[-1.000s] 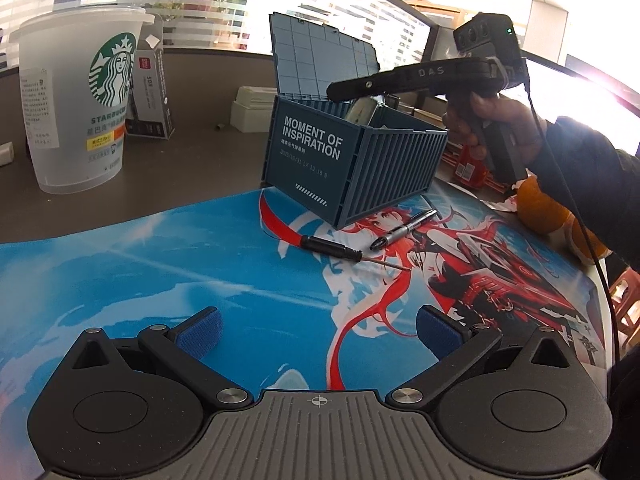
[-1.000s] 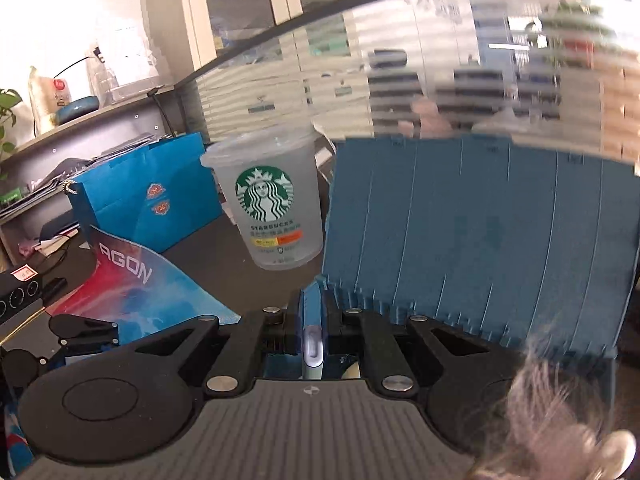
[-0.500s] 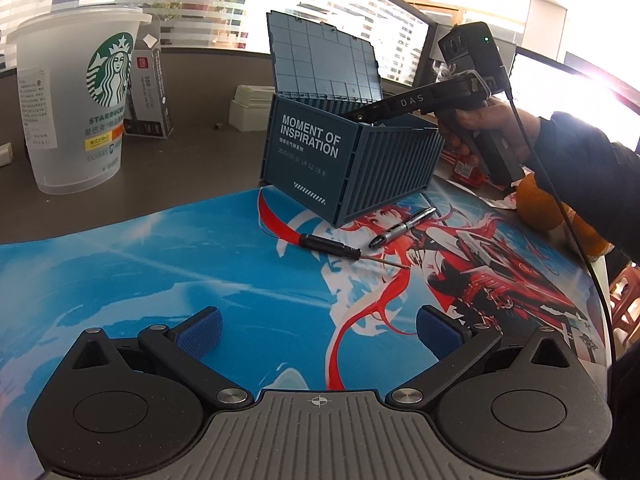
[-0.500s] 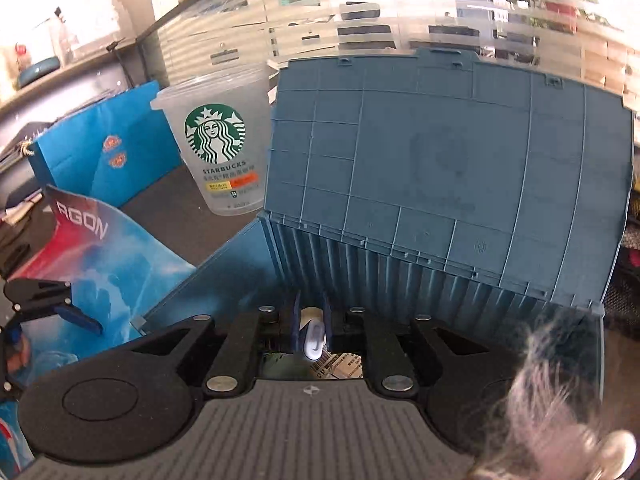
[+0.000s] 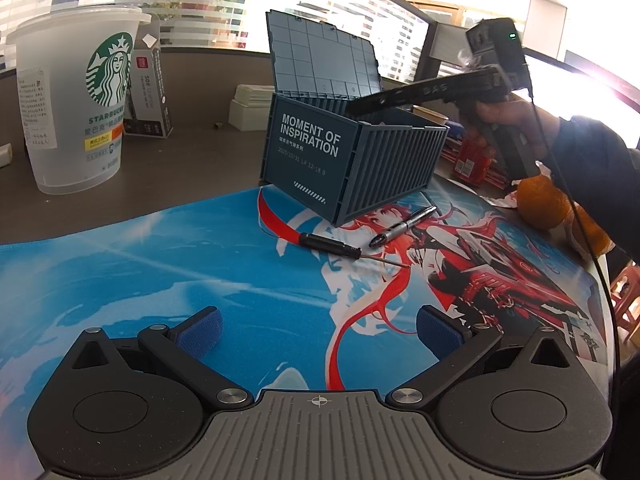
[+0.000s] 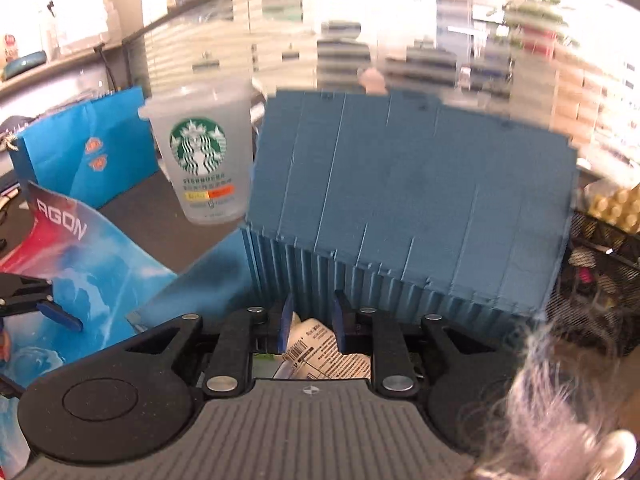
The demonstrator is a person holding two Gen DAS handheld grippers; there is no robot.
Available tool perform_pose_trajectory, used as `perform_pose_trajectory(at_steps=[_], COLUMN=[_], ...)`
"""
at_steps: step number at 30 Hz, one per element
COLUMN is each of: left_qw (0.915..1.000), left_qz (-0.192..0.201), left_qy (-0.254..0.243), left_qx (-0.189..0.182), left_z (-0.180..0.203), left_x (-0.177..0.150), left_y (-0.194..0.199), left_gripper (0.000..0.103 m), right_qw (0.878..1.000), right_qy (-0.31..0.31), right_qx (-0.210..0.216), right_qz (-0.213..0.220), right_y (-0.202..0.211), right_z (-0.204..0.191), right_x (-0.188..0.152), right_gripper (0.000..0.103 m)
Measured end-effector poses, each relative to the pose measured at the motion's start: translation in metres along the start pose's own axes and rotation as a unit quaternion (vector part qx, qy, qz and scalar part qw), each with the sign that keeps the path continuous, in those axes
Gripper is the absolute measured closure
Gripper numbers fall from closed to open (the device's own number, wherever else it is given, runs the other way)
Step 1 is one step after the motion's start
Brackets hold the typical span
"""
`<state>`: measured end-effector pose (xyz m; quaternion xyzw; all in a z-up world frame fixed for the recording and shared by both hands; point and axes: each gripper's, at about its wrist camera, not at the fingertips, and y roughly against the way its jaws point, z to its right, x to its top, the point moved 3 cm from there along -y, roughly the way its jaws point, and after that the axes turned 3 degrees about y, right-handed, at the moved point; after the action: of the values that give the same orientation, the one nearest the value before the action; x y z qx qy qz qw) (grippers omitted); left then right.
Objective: Organize rigid objects
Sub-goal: 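Move the right gripper back to the mouse pad and grasp the black pen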
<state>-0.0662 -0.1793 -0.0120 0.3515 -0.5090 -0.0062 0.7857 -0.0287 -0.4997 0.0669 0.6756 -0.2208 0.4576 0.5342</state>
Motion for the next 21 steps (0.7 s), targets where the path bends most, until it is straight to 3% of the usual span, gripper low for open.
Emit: perform_pose_trajectory(at_steps=[5, 9, 13, 21], left_qw=[1.0000, 0.9999, 0.9998, 0.9995], left_qz=[-0.001, -0.003, -0.005, -0.008], left_qy=[-0.004, -0.009, -0.013, -0.021], left_qx=[0.005, 0.011, 0.017, 0.023], left_z=[0.001, 0.002, 0.003, 0.004], left_x=[0.000, 0.000, 0.000, 0.000], left_y=[-0.001, -0.001, -0.002, -0.003], left_gripper=[0.000, 0.000, 0.000, 0.000], right_qw=[0.999, 0.996, 0.995, 0.993], right_qy=[0.015, 0.046, 0.064, 0.085], right_qx=[0.012, 0.055, 0.074, 0.037], right_qz=[0.041, 0.052, 0.016, -0.071], right_y=[0.040, 0.069, 0.076, 0.050], right_z=[-0.013, -0.034, -0.049, -0.040], right_x=[-0.001, -0.017, -0.041, -0.079], right_gripper=[0.080, 0.069, 0.069, 0.069])
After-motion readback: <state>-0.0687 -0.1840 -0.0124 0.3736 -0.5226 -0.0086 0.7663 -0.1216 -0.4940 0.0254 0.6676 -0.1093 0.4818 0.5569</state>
